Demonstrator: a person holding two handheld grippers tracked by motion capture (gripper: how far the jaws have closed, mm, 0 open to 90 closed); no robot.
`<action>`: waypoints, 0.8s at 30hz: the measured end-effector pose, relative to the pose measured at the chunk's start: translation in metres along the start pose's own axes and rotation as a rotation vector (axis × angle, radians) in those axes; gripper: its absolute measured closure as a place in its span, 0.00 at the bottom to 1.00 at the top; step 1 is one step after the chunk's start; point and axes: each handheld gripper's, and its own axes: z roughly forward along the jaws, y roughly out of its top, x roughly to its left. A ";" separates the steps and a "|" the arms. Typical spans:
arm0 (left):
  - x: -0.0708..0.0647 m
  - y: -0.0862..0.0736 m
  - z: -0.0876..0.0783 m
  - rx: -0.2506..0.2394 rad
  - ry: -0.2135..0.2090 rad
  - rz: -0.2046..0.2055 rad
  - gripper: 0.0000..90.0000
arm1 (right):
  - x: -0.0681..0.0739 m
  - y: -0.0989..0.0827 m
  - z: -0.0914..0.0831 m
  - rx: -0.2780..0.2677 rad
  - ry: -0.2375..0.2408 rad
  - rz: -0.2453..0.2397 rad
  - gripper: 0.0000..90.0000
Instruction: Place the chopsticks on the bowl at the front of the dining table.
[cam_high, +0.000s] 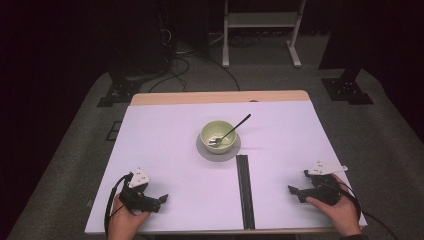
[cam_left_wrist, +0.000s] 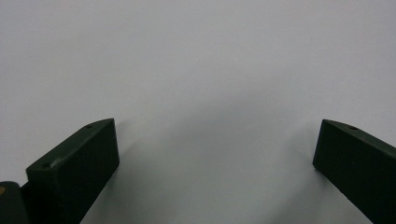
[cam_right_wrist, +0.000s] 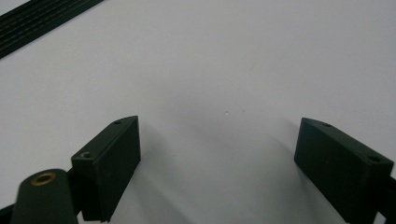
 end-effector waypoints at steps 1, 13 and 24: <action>0.000 0.000 0.000 -0.001 0.000 0.000 0.00 | 0.000 0.000 0.000 -0.001 0.000 0.001 0.15; 0.000 0.000 0.000 -0.001 0.000 0.000 0.00 | 0.003 0.006 -0.001 -0.019 0.017 -0.005 0.15; 0.000 0.000 0.000 -0.001 0.000 0.000 0.00 | 0.010 0.014 -0.002 -0.040 0.037 -0.005 0.15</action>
